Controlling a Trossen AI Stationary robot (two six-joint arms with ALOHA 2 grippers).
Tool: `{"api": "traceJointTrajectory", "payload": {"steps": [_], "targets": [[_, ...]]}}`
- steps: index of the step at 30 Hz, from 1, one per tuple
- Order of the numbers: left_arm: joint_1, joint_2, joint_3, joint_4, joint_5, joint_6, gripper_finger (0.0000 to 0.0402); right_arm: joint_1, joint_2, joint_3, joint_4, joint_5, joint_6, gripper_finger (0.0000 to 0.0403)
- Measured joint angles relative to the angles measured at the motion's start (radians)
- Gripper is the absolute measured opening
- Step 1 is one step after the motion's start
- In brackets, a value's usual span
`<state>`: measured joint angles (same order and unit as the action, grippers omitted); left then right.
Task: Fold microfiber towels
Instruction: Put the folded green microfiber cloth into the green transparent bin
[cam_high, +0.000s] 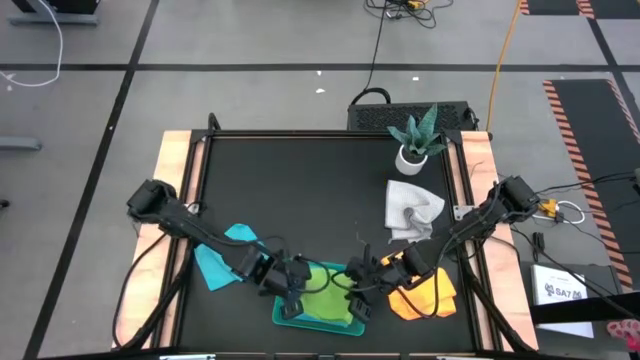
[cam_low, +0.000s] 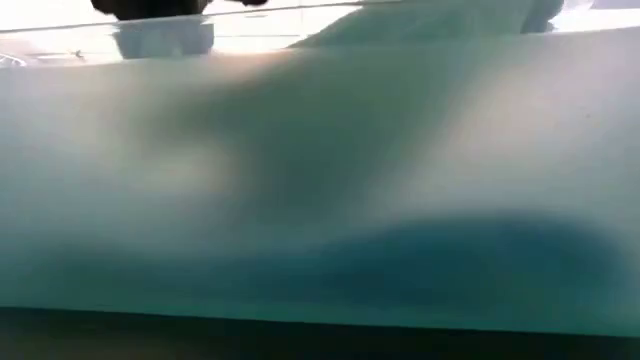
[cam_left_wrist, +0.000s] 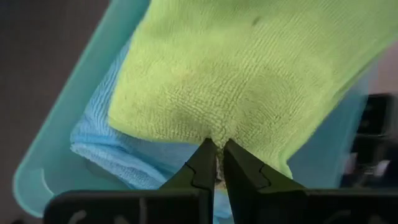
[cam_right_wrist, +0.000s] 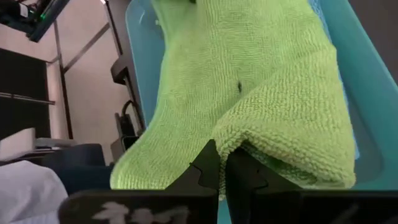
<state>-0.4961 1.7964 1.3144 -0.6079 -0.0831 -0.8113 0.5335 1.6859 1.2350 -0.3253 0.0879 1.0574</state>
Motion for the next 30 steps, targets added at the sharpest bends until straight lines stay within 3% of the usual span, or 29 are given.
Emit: {"api": "traceJointTrajectory", "payload": {"steps": [6,10,16,30], "targets": [[-0.001,0.047,0.0,0.001,0.083,0.002,0.0012,0.001,0.0,-0.076,0.025,-0.008,0.016,0.0],[0.0,0.045,0.0,0.004,0.083,0.004,0.0006,0.001,0.0,-0.154,0.153,-0.01,0.03,0.0],[0.001,0.042,0.0,0.01,0.083,-0.005,0.0036,0.001,0.0,-0.226,0.328,-0.058,0.018,0.0003],[0.001,0.042,0.0,0.008,0.115,-0.014,0.0109,-0.004,0.0,-0.227,0.265,-0.139,-0.052,0.0101]]}}
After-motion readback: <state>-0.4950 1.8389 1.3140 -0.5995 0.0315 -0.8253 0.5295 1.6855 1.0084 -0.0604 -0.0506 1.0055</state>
